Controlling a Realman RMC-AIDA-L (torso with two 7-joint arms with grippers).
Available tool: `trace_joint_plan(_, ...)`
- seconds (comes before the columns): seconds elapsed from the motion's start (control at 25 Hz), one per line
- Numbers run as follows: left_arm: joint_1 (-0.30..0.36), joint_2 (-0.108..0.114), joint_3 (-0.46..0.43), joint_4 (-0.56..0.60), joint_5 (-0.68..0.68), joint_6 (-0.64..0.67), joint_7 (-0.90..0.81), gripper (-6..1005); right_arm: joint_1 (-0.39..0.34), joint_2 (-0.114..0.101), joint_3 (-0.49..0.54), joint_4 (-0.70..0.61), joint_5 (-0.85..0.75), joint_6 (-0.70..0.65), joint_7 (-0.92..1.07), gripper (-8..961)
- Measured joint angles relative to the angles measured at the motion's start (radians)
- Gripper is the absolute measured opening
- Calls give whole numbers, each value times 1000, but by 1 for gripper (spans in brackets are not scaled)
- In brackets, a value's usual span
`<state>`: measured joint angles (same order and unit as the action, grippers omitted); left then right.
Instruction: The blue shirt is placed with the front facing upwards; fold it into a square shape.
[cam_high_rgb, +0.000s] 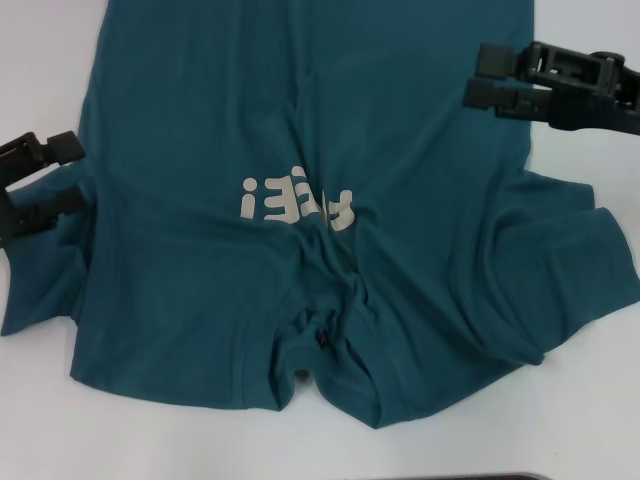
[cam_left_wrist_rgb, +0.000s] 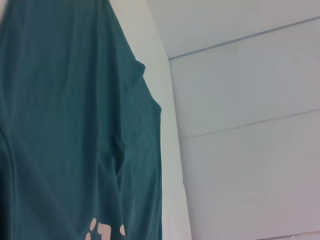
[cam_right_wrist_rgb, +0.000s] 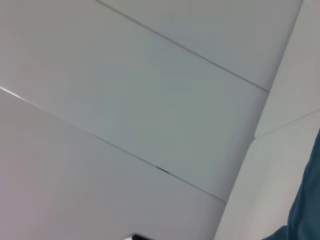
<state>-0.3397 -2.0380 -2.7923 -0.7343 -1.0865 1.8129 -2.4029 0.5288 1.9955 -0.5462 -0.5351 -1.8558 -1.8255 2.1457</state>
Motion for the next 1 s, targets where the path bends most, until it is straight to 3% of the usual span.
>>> trace_joint_plan(0.56, -5, 11, 8, 18, 15, -17, -1, 948, 44, -17, -80, 6, -100, 27, -19, 946)
trace_joint_plan(0.76, -8, 34, 11, 19, 54, -56, -8, 948, 59, -31, -84, 6, -210, 115, 40, 946)
trace_joint_plan(1.0, 13, 54, 11, 19, 66, -133, -44, 948, 52, -32, -73, 6, -210, 151, 41, 945)
